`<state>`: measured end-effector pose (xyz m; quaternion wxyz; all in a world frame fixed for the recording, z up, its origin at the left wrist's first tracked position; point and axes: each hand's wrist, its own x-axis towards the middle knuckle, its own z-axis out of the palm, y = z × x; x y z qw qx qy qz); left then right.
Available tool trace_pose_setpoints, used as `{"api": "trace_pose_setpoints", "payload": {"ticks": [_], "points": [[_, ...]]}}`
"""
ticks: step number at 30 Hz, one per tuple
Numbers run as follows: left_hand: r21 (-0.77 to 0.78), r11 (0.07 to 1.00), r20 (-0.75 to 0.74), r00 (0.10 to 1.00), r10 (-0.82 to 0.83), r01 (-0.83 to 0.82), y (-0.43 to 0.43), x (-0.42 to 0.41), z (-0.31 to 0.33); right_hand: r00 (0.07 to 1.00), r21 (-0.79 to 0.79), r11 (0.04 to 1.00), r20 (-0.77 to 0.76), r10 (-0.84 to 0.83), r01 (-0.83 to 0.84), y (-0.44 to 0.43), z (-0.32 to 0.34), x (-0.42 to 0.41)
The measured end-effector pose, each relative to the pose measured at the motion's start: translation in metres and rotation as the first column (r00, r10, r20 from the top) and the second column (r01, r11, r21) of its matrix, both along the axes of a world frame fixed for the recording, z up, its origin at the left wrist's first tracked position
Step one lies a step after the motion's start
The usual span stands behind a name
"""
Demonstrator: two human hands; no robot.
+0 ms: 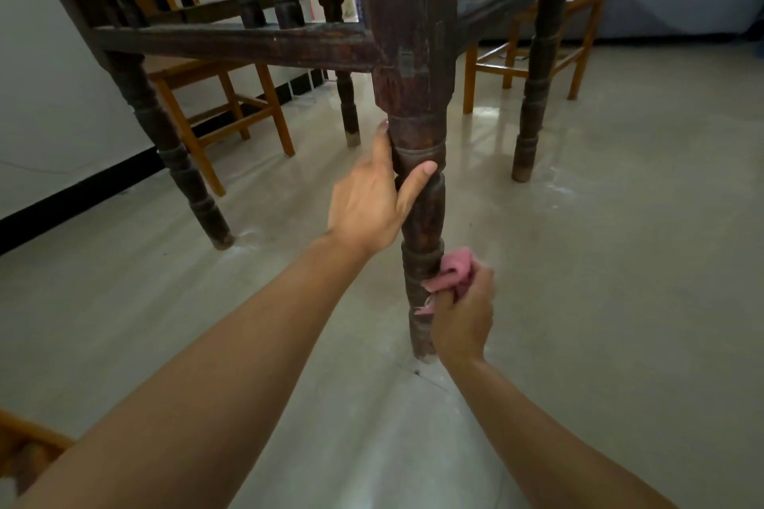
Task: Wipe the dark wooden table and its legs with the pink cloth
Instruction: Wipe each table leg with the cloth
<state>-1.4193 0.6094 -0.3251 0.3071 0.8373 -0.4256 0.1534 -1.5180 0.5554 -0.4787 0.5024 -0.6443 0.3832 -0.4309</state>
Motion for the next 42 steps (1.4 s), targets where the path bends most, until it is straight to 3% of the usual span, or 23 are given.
{"api": "trace_pose_setpoints", "payload": {"ticks": [3,5,6,8,10,14,17,19,21,22,24,26,29,33,38,42], "points": [[-0.078,0.996,-0.017,0.999,0.037,-0.038,-0.010,-0.004,-0.006,0.956,-0.087,0.965,-0.189,0.226,-0.246,0.014,-0.026,-0.003],[-0.118,0.991,-0.028,0.998,0.058,-0.061,-0.015,-0.007,-0.011,0.862,0.098,0.905,-0.277,0.424,-0.414,0.018,-0.043,-0.011],[-0.141,0.988,-0.040,0.997,0.059,-0.064,-0.017,-0.010,-0.012,0.852,0.179,0.898,-0.286,0.439,-0.402,0.014,-0.048,-0.015],[-0.198,0.979,-0.043,0.998,0.036,-0.044,-0.023,-0.016,-0.013,0.904,0.173,0.944,-0.282,0.320,-0.280,-0.001,-0.048,-0.020],[-0.261,0.965,0.016,1.000,0.005,0.000,-0.026,-0.018,-0.014,0.969,0.121,0.982,-0.184,0.167,-0.146,-0.017,-0.036,-0.019],[-0.278,0.960,0.031,0.999,-0.034,0.041,-0.028,-0.014,-0.020,0.997,-0.008,0.997,-0.009,0.077,-0.077,-0.030,-0.018,0.004],[-0.279,0.958,0.042,0.997,-0.062,0.071,-0.028,-0.014,-0.020,0.993,-0.061,0.995,-0.090,0.075,-0.081,-0.011,-0.021,0.010],[-0.265,0.960,0.098,0.993,-0.060,0.084,-0.026,-0.013,-0.023,0.954,-0.080,0.976,-0.244,0.177,-0.201,0.008,-0.040,0.002],[-0.248,0.965,0.127,0.990,-0.054,0.084,-0.026,-0.011,-0.027,0.857,0.057,0.921,-0.347,0.381,-0.386,0.022,-0.058,-0.014],[-0.244,0.966,0.125,0.991,-0.050,0.080,-0.026,-0.012,-0.028,0.833,0.171,0.891,-0.318,0.453,-0.420,0.023,-0.061,-0.023],[-0.240,0.968,0.112,0.993,-0.045,0.071,-0.028,-0.015,-0.026,0.879,0.238,0.917,-0.286,0.381,-0.320,0.008,-0.064,-0.026],[-0.248,0.967,0.103,0.994,-0.041,0.065,-0.029,-0.017,-0.023,0.948,0.176,0.971,-0.247,0.203,-0.162,-0.019,-0.058,-0.018],[-0.269,0.962,0.085,0.996,-0.032,0.054,-0.029,-0.020,-0.024,0.981,0.065,0.996,-0.179,0.075,-0.064,-0.041,-0.027,0.003],[-0.241,0.966,0.118,0.991,-0.061,0.088,-0.026,-0.016,-0.028,0.957,-0.043,0.992,-0.269,0.107,-0.123,-0.012,-0.013,0.010],[-0.127,0.981,0.256,0.960,-0.112,0.148,-0.018,-0.008,-0.030,0.808,0.171,0.944,-0.489,0.329,-0.281,0.001,-0.059,-0.025],[-0.119,0.982,0.275,0.955,-0.109,0.146,-0.016,-0.005,-0.027,0.952,0.073,0.993,-0.284,0.112,-0.095,-0.025,-0.033,-0.013]]}}
